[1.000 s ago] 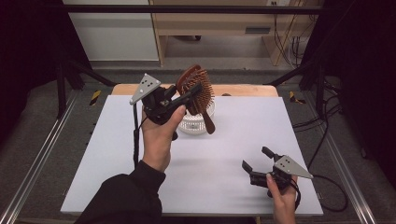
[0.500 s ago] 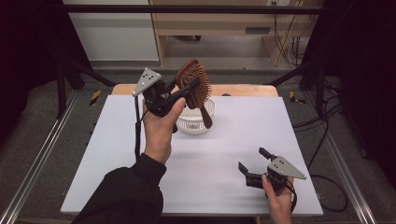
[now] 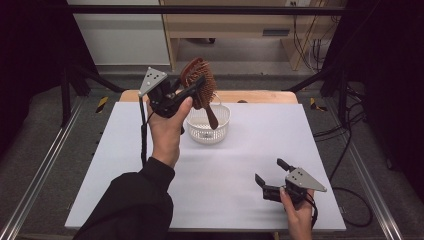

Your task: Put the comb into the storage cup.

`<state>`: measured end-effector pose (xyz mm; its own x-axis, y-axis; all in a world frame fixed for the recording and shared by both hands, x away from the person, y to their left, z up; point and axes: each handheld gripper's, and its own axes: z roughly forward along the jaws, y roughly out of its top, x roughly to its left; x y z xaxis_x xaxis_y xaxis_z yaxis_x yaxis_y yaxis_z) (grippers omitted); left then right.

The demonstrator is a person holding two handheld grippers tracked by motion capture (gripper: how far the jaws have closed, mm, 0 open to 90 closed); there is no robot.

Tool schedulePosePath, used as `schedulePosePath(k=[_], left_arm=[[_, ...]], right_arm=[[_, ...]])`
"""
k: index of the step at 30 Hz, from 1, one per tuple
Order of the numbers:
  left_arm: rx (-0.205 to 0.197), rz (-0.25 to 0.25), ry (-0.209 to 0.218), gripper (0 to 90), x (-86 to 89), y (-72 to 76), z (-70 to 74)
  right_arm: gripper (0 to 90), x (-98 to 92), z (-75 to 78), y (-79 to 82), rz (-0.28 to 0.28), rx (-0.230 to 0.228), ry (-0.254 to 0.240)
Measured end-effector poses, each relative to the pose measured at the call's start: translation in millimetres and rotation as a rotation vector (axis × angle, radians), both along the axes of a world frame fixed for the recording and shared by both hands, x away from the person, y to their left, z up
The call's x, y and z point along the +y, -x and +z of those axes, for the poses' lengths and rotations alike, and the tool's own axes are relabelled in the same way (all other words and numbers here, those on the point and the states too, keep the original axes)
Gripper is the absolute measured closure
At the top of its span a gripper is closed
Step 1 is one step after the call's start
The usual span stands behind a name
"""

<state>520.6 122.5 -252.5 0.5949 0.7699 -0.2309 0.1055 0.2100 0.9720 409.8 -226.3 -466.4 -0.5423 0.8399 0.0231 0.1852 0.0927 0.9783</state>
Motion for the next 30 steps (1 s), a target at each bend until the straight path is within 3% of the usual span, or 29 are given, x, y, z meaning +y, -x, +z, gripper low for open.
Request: schedulePosePath(k=[5, 10, 13, 16, 30], left_arm=[[0.026, 0.022, 0.034, 51.0, 7.5, -8.8, 0.2], [0.035, 0.035, 0.001, 51.0, 8.8, -16.0, 3.6], [0.042, 0.032, 0.006, 51.0, 8.2, -21.4, 4.3], [0.043, 0.031, 0.044, 51.0, 7.9, -27.3, 3.5], [0.030, 0.066, 0.027, 51.0, -0.3, -44.6, -5.6]], right_arm=[[5.8, -1.5, -0.1, -0.7, 0.002, 0.004, -0.016], [6.0, -2.5, 0.8, -0.4, 0.007, -0.001, -0.024], [6.1, -3.8, 1.0, -1.0, 0.002, 0.003, -0.036], [6.0, -4.8, 0.6, -2.1, 0.007, 0.002, -0.035], [5.8, -5.5, -0.5, -3.5, 0.014, 0.003, -0.041]])
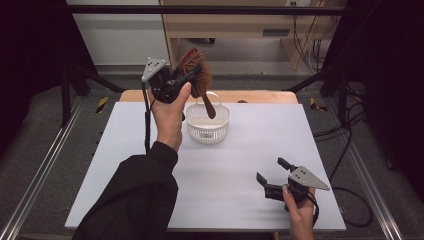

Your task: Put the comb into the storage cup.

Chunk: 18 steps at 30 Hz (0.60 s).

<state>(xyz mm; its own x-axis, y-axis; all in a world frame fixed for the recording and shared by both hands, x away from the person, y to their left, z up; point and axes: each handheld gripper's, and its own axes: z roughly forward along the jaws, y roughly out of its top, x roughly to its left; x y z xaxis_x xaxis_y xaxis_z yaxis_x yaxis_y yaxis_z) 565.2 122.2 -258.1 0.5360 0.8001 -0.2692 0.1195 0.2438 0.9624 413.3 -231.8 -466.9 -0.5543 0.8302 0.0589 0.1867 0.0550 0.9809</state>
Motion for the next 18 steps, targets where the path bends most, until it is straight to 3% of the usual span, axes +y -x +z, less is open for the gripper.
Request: schedulePosePath(k=[18], left_arm=[[0.005, 0.014, -0.017, 50.9, -5.8, -15.6, -11.5]], right_arm=[[3.7, 0.3, -0.4, 0.3, -0.003, 0.000, 0.003]])
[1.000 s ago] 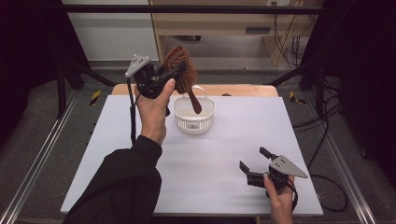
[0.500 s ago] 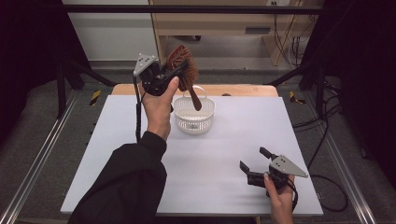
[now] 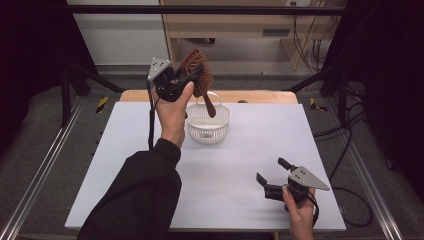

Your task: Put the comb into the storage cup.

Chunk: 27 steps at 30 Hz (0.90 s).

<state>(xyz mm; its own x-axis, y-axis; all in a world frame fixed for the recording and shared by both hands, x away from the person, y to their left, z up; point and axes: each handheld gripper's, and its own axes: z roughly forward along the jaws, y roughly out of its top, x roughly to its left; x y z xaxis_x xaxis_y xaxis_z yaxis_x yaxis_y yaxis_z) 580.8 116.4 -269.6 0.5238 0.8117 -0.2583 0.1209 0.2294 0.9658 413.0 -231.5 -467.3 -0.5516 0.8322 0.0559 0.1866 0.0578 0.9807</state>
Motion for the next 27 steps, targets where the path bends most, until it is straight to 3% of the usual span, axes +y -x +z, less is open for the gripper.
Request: schedulePosePath(k=[27], left_arm=[[0.030, 0.004, -0.032, 50.9, -12.8, -13.8, -18.6]], right_arm=[[3.2, -2.1, 0.8, 1.1, -0.006, -0.008, -0.012]])
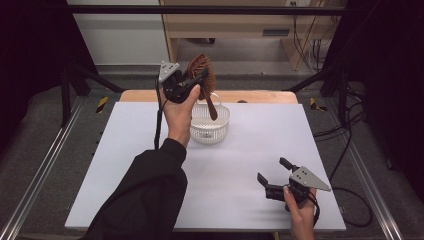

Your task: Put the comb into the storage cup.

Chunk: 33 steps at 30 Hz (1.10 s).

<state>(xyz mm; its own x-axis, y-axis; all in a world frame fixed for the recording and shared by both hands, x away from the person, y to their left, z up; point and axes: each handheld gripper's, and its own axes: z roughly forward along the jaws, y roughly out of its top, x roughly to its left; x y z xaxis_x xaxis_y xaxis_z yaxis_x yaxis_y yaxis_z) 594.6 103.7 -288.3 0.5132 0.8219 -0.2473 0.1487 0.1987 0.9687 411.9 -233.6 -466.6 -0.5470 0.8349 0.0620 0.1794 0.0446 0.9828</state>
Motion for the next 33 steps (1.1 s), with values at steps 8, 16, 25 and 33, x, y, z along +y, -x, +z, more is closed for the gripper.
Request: schedulePosePath(k=[8, 16, 25, 33], left_arm=[[0.005, 0.007, -0.027, 50.8, -4.1, -3.5, -8.1], [0.015, 0.007, -0.032, 50.8, -7.2, -5.4, -13.6], [0.028, 0.015, -0.049, 50.9, -10.6, -5.1, -20.7], [0.032, 0.007, -0.061, 50.8, -13.7, -4.5, -23.2]], right_arm=[[3.2, -0.3, 0.0, 0.0, 0.001, 0.000, -0.008], [3.2, -0.8, 0.2, 0.1, 0.002, -0.003, -0.014], [3.1, -0.2, 0.2, 0.2, 0.004, -0.003, -0.017], [3.1, -0.2, 0.4, 0.2, 0.006, -0.001, -0.024]])
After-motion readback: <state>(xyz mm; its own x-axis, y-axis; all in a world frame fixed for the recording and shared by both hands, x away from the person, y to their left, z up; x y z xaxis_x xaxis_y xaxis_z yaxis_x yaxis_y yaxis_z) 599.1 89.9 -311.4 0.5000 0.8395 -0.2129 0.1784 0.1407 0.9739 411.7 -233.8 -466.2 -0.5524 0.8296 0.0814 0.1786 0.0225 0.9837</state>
